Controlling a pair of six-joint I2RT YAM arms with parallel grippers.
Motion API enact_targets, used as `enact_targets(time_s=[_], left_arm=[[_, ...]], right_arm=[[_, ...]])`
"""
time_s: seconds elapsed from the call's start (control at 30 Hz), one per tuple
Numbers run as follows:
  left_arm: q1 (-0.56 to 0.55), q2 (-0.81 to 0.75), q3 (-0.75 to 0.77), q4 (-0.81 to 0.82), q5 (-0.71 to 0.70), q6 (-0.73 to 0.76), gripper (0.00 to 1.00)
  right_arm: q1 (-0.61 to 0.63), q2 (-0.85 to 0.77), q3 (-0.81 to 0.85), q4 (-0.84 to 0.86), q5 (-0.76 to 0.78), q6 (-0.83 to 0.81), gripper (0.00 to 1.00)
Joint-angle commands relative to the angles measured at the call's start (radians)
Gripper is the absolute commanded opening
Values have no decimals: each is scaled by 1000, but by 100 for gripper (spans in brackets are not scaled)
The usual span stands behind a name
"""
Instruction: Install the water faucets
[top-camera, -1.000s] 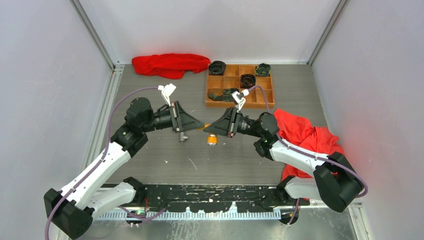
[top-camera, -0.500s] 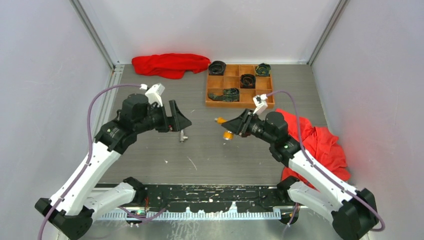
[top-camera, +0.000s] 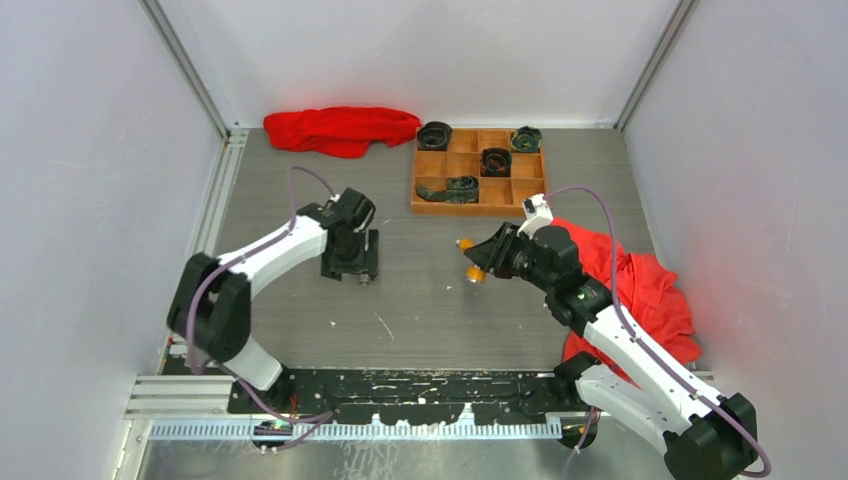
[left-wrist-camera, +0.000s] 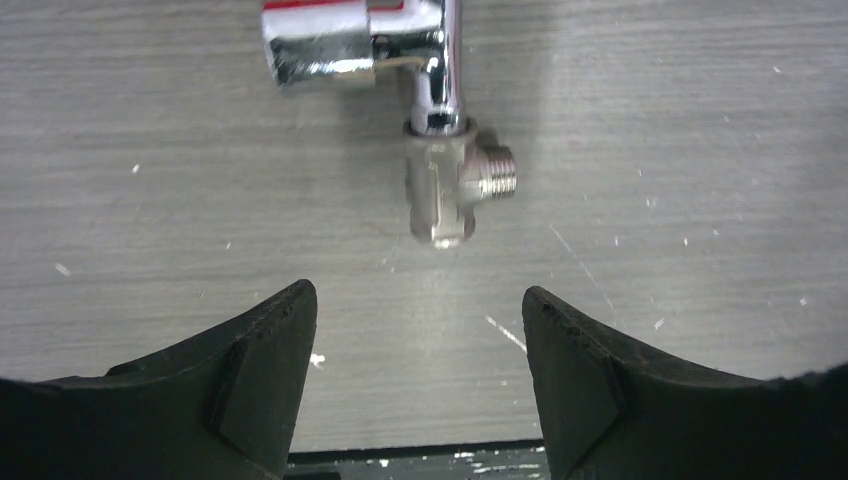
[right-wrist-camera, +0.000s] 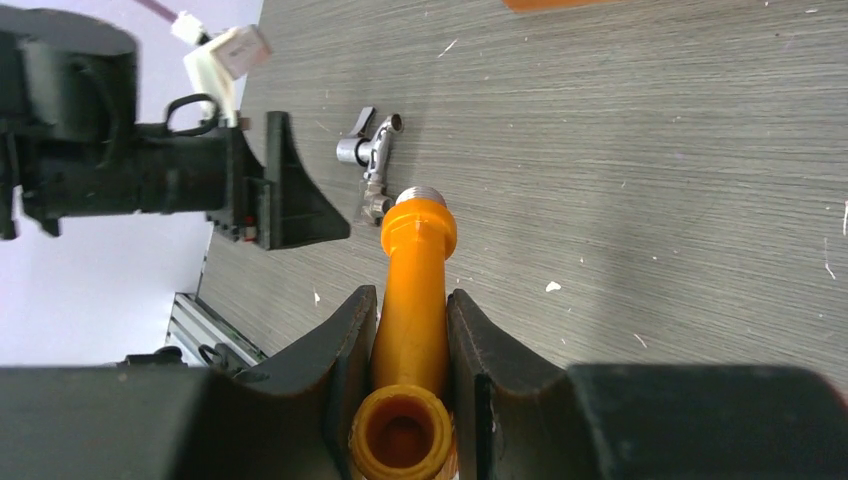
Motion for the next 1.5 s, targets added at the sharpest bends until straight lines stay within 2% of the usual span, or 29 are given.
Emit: enact_targets(time_s=[0.0, 0.13, 0.27, 0.57, 0.7, 0.87, 0.9, 0.93, 1.0, 1.17, 1.27, 1.37, 1.47], left_arm=[[-10, 92, 70, 59, -8, 26, 75], [-16, 196, 105, 60, -5, 19, 74], [-25, 275, 149, 63, -35, 5, 67], [-27, 326, 172, 61, -34, 9, 55], [-27, 330, 156, 66, -16, 9, 38], [-26, 286, 183, 49, 12, 2, 5], [-25, 268, 200, 38, 23, -2, 0], [-25, 239, 218, 31, 37, -7, 0], [-23, 173, 249, 32, 82, -32, 0], [3, -38, 272, 118, 233, -179, 0], [40, -144, 224, 206, 305, -304, 0], [88, -236, 145, 287, 371, -445, 0], [123, -311, 56, 406, 492, -601, 0]], right_arm=[[1, -13, 44, 34, -1, -7, 0], [0, -21, 32, 43, 2, 0, 0], [0, -9, 30, 52, -15, 10, 0], [1, -4, 24, 61, -38, 23, 0], [1, 7, 27, 66, -47, 26, 0], [2, 25, 36, 102, -97, 7, 0], [2, 32, 42, 118, -125, -20, 1], [6, 36, 49, 136, -155, -40, 1], [55, 29, 70, 145, -141, -144, 1], [343, -38, 69, 224, 142, -503, 1], [460, -55, 16, 343, 235, -717, 1], [540, -62, -54, 480, 236, -958, 0], [637, -31, -109, 628, 327, -1190, 0]])
